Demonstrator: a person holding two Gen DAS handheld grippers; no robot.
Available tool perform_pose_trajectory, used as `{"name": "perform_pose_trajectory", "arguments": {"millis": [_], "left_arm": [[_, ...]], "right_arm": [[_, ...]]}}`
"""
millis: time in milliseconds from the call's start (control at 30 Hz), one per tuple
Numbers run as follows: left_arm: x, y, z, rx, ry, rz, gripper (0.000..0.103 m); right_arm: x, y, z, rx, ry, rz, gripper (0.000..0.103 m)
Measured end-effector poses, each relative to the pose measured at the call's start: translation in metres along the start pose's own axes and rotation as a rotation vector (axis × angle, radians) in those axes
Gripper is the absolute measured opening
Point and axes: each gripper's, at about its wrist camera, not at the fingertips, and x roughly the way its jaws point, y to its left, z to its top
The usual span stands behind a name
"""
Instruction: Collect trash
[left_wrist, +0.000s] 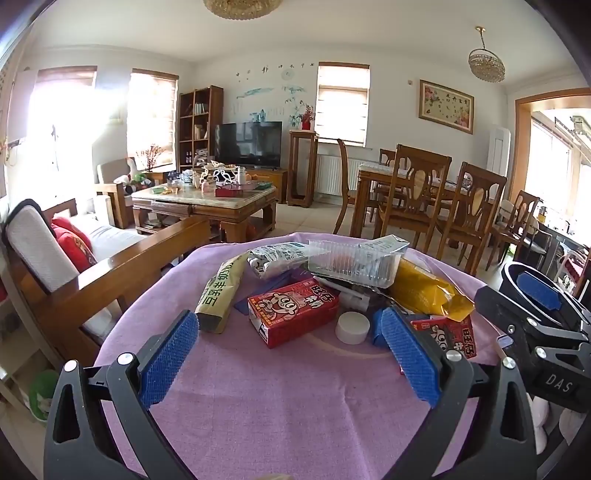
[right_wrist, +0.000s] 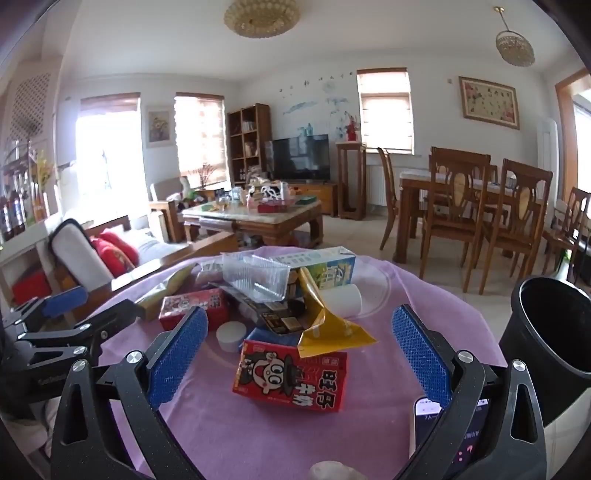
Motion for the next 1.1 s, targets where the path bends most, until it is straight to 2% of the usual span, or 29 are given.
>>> {"name": "perform_pose_trajectory", "arguments": {"millis": [1100], "left_arm": [[0.0021, -0.0019, -0.002, -0.008, 0.003, 0.001, 0.098]], "right_arm": [[0.0057, -0.0037, -0.0012, 0.009, 0.007, 0.003, 0.099]]}}
